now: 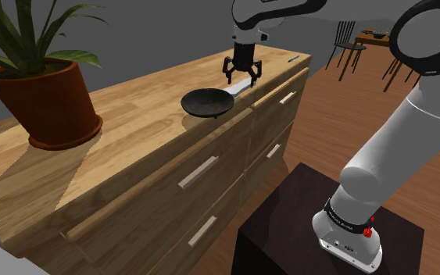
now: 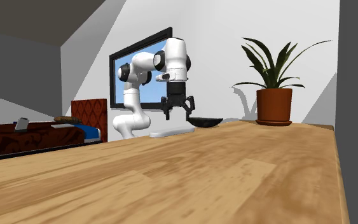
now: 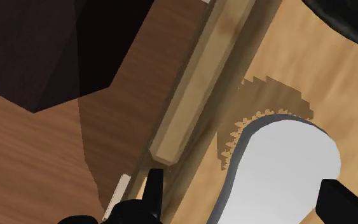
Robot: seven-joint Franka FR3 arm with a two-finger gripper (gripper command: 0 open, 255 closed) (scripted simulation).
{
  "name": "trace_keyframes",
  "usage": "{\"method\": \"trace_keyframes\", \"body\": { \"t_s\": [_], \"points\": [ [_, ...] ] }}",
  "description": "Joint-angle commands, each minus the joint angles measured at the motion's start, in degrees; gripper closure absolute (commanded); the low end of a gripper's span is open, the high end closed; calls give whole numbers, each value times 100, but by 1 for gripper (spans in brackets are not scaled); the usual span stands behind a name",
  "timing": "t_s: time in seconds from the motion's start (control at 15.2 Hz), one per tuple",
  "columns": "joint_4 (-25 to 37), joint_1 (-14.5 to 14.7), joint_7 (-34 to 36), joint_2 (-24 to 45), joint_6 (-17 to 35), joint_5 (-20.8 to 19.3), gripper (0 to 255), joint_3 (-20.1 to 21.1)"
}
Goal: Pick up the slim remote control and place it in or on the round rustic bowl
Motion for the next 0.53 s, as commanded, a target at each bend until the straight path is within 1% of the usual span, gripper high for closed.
{"method": "trace_keyframes", "body": {
  "t_s": [0.0, 0.2, 0.26, 0.46],
  "points": [
    [343, -103, 474, 280, 15, -86, 0, -68],
    [863, -224, 1140, 667, -10, -205, 0, -188],
    [918, -235, 1211, 707, -15, -217, 0, -205],
    [683, -233, 1210, 703, 217, -216, 0, -206]
  ]
}}
